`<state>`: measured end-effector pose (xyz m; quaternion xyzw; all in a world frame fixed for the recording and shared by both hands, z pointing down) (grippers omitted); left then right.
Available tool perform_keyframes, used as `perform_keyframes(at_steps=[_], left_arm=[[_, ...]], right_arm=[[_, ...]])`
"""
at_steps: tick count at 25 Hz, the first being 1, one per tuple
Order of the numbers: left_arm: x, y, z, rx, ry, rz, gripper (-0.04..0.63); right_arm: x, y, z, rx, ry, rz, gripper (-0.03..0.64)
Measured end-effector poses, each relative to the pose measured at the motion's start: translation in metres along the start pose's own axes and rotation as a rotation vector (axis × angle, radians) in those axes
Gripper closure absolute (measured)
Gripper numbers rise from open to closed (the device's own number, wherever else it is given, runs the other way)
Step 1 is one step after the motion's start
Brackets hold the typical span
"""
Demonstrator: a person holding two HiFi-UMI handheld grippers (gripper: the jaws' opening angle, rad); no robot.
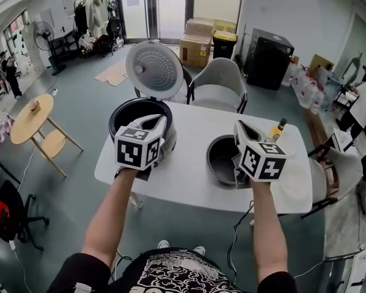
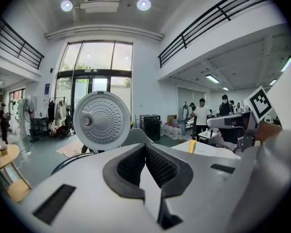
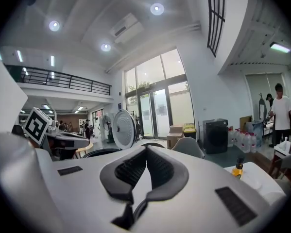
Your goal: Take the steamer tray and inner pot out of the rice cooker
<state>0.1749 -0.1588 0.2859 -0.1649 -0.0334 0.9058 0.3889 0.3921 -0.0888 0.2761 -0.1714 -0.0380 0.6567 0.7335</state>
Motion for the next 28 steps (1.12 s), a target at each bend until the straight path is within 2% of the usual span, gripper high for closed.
perform_keyframes(at_steps=[4, 10, 23, 28], left_arm=[[0.001, 0.004, -0.010, -0.010, -0.020, 0.032, 0.581], [0.003, 0.011, -0.014, -0.030, -0.039, 0.023, 0.583], [-0.014, 0.018, 0.004, -0.041, -0.039, 0.015, 0.581], [-0.024, 0.007, 0.002, -0.037, -0.033, 0.006, 0.583]], right_arm=[[0.002, 0.012, -0.009, 0.043, -0.033, 0.015, 0.604], [0.008, 0.020, -0.011, 0.065, -0.054, 0.048, 0.603], [-0.004, 0.006, 0.007, 0.070, -0.060, 0.061, 0.603], [-0.004, -0.012, 0.003, 0.072, -0.058, 0.054, 0.604]])
Point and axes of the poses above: the fingertips, and each gripper's own axes: x backward along the fingers, y to its left, z out of its underside, the point moved 2 cm from there along x, backward along the fingers, and after that the axes turned 11 degrees about -x, right-handed, at the moved point
